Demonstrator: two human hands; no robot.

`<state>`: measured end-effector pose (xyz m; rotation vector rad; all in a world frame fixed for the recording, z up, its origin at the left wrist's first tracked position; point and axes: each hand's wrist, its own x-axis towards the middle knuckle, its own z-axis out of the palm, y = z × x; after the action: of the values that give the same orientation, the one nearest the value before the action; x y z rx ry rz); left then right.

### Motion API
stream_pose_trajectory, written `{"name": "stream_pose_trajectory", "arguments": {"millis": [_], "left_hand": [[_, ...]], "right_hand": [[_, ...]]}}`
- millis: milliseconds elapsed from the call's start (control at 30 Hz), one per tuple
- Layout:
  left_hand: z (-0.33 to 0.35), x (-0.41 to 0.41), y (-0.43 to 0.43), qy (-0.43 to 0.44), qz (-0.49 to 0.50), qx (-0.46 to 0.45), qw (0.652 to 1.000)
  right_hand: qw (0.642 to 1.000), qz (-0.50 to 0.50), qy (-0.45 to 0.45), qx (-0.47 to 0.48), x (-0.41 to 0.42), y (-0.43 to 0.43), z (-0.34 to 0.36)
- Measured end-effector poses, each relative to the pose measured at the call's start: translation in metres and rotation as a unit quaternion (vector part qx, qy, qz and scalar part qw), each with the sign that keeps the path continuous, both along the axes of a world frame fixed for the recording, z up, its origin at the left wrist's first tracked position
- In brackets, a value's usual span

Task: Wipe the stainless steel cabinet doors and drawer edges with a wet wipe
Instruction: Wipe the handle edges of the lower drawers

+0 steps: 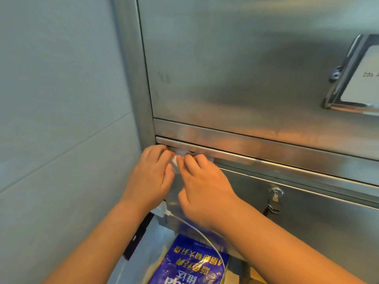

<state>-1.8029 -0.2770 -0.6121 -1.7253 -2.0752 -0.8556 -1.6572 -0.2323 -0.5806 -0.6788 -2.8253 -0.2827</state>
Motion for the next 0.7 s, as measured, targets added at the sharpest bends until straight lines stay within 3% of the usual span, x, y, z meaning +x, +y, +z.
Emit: {"name": "stream_pose_trajectory", "arguments": {"millis": [300,700], "left_hand": [[0.001,0.039,0.007,0.010,-0.020,0.019,1.000],[0.008,0.255,0.043,0.014,-0.162,0.008,0.987]], "right_hand": [[0.999,-0.028,0.002,0.019,0.033,0.004,-0.002],[0.977,-0.146,-0.106,0.117,0.262,0.024,0.009]]}}
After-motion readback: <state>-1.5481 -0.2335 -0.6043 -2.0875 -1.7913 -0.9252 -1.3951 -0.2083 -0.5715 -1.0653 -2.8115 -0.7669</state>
